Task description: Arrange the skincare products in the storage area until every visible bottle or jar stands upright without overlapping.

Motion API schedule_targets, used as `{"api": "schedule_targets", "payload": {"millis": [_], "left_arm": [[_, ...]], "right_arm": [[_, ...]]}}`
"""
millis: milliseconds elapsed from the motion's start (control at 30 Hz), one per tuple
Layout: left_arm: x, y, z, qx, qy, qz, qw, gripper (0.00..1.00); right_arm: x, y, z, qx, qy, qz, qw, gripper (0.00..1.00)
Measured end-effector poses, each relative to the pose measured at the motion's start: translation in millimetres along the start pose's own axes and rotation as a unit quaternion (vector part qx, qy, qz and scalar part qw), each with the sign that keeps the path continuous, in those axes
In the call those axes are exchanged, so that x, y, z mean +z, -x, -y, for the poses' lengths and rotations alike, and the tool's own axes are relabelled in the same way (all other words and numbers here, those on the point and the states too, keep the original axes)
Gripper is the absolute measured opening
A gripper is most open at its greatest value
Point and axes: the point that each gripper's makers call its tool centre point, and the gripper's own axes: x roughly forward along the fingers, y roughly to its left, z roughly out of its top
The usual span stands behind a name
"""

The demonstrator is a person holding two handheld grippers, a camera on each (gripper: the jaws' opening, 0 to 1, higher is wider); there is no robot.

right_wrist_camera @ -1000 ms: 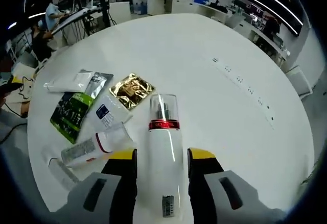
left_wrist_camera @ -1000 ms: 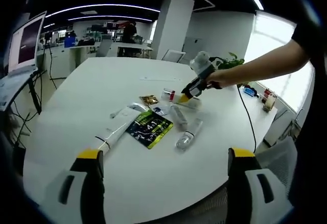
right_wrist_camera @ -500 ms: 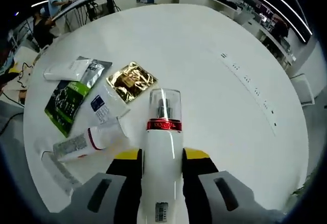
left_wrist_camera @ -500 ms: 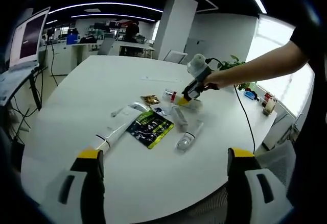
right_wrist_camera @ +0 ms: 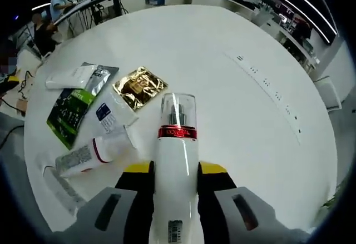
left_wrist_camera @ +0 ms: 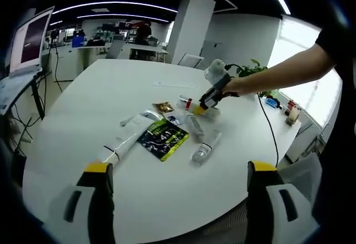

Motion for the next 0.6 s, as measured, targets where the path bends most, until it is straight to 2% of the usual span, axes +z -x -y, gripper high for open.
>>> {"api": "schedule_targets", "payload": {"millis": [133, 233, 300, 533, 600], "left_arm": [[1.0, -0.8, 0.9, 0.0, -0.002, 0.0, 1.0, 0.93], [2.0, -1.3, 2.1, 0.0, -0.005, 0.002, 1.0, 0.92], [2.5, -1.4, 3.3, 0.001, -0.006, 0.002, 1.0, 0.92], [4.5, -0.8, 1.9, 0.001, -0.009, 0.007, 0.9999, 0.92], [5.2, -1.0, 2.8, 0.0, -0.011, 0.007, 0.9999, 0.92]], "right_arm": [[0.7, 1.6, 1.5, -0.011, -0.015, 0.01, 0.9998, 0.29], [0.3, -1.0, 6.6, -0.016, -0.05, 0.022, 0.9984, 0.28], [-1.0, 4.7, 2.0, -0.013, -0.067, 0.028, 0.9973, 0.28], [-2.8, 10.3, -0.5, -0.012, -0.076, 0.037, 0.9963, 0.28], [0.3, 16.3, -0.2, -0.013, -0.087, 0.049, 0.9949, 0.28]]}}
